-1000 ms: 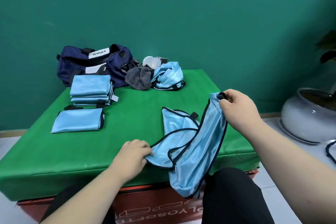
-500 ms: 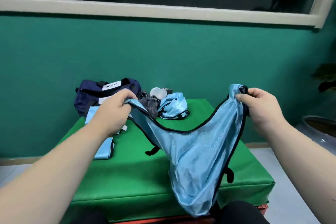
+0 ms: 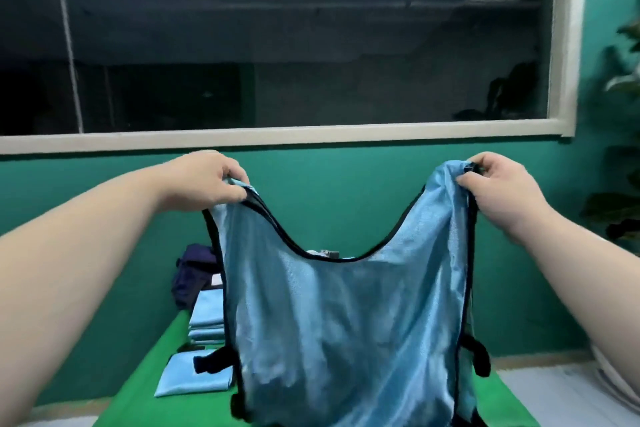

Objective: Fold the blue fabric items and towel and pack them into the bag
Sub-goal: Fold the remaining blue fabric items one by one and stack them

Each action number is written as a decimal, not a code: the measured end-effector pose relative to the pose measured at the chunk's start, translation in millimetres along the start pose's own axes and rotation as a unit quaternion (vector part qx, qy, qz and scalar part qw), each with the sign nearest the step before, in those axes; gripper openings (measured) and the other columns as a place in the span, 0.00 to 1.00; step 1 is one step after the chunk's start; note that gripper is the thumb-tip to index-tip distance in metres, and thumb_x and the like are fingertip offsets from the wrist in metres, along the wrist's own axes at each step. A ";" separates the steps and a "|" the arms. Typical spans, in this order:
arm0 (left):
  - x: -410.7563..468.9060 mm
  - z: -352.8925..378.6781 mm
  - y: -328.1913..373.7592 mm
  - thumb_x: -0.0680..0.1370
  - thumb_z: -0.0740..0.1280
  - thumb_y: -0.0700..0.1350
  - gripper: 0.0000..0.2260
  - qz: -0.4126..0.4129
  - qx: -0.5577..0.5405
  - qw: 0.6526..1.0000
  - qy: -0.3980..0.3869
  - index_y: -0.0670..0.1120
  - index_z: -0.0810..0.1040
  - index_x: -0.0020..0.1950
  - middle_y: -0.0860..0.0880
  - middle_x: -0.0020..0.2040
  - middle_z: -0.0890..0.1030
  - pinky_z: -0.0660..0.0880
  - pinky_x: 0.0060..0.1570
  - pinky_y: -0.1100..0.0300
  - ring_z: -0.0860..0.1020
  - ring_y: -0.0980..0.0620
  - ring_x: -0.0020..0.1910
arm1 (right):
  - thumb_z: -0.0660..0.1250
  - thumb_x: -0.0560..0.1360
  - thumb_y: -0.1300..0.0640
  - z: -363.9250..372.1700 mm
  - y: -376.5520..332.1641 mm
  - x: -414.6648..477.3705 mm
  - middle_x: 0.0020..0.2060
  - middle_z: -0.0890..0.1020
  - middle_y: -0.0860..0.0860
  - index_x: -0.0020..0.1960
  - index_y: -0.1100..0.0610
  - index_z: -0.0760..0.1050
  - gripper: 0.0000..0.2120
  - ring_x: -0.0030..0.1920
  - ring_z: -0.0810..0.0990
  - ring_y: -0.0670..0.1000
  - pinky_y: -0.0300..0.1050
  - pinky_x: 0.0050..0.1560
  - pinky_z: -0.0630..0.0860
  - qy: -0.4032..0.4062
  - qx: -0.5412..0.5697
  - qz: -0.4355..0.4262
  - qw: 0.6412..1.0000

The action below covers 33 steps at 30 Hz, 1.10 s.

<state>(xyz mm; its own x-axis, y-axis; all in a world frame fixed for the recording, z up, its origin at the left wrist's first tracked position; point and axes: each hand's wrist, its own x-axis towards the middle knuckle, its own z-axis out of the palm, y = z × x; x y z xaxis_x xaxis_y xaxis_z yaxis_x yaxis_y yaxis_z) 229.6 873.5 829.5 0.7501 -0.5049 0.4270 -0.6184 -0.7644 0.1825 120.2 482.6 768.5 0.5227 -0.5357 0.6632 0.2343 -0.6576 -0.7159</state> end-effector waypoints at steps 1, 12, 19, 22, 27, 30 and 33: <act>-1.4 -9.2 2.2 0.76 0.68 0.47 0.05 -0.001 0.011 1.000 0.009 0.55 0.83 0.42 0.57 0.38 0.81 0.73 0.35 0.65 0.78 0.58 0.39 | 0.66 0.73 0.58 -3.8 -7.0 1.9 0.35 0.81 0.48 0.43 0.54 0.77 0.02 0.34 0.74 0.50 0.45 0.40 0.71 0.002 -0.001 -0.006 1.000; 10.4 -29.1 -10.2 0.74 0.75 0.50 0.07 0.001 -0.105 0.994 0.037 0.51 0.80 0.41 0.47 0.40 0.85 0.71 0.42 0.56 0.77 0.51 0.38 | 0.59 0.73 0.65 -13.1 -31.8 19.0 0.39 0.78 0.55 0.43 0.56 0.77 0.09 0.39 0.74 0.54 0.51 0.42 0.75 -0.063 0.140 0.092 0.984; 18.7 -4.9 -8.1 0.74 0.75 0.52 0.07 -0.007 -0.124 0.992 0.037 0.50 0.83 0.42 0.51 0.39 0.85 0.73 0.42 0.57 0.77 0.54 0.37 | 0.69 0.76 0.64 6.0 -15.9 15.0 0.35 0.80 0.53 0.44 0.59 0.80 0.03 0.34 0.77 0.50 0.45 0.38 0.77 -0.129 0.152 0.090 0.976; 23.5 6.7 -4.5 0.75 0.75 0.46 0.04 0.007 -0.190 0.982 -0.005 0.47 0.83 0.42 0.49 0.41 0.85 0.73 0.44 0.59 0.78 0.57 0.37 | 0.69 0.76 0.65 14.4 -13.1 16.8 0.34 0.80 0.51 0.43 0.59 0.80 0.04 0.33 0.77 0.48 0.43 0.37 0.77 -0.150 0.146 0.078 0.975; 43.6 9.8 -7.9 0.76 0.74 0.44 0.01 0.022 -0.210 0.977 -0.032 0.49 0.84 0.44 0.47 0.44 0.86 0.74 0.47 0.56 0.79 0.55 0.40 | 0.67 0.76 0.69 27.5 -13.6 32.0 0.33 0.79 0.50 0.41 0.58 0.77 0.08 0.31 0.76 0.46 0.37 0.33 0.75 -0.184 0.157 0.045 0.969; 63.5 6.9 -11.1 0.76 0.73 0.46 0.02 0.026 -0.215 0.976 0.010 0.50 0.84 0.43 0.50 0.42 0.85 0.74 0.46 0.57 0.79 0.56 0.39 | 0.66 0.75 0.71 38.3 -19.4 48.7 0.31 0.78 0.49 0.39 0.58 0.75 0.11 0.30 0.75 0.45 0.35 0.31 0.74 -0.198 0.167 0.021 0.966; 86.6 4.2 -12.5 0.76 0.74 0.46 0.03 0.030 -0.234 0.970 0.051 0.48 0.84 0.43 0.51 0.41 0.85 0.73 0.44 0.59 0.77 0.56 0.38 | 0.67 0.75 0.72 49.1 -27.1 72.4 0.31 0.79 0.48 0.39 0.58 0.75 0.11 0.31 0.76 0.44 0.35 0.32 0.74 -0.191 0.190 -0.007 0.963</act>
<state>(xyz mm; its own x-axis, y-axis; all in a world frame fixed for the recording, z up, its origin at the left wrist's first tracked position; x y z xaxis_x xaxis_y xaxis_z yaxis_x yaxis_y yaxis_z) 303.3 837.6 860.5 0.6974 -0.4820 0.5303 -0.7166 -0.4566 0.5273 192.0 487.6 825.2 0.7635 -0.2461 0.5970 0.4888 -0.3839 -0.7834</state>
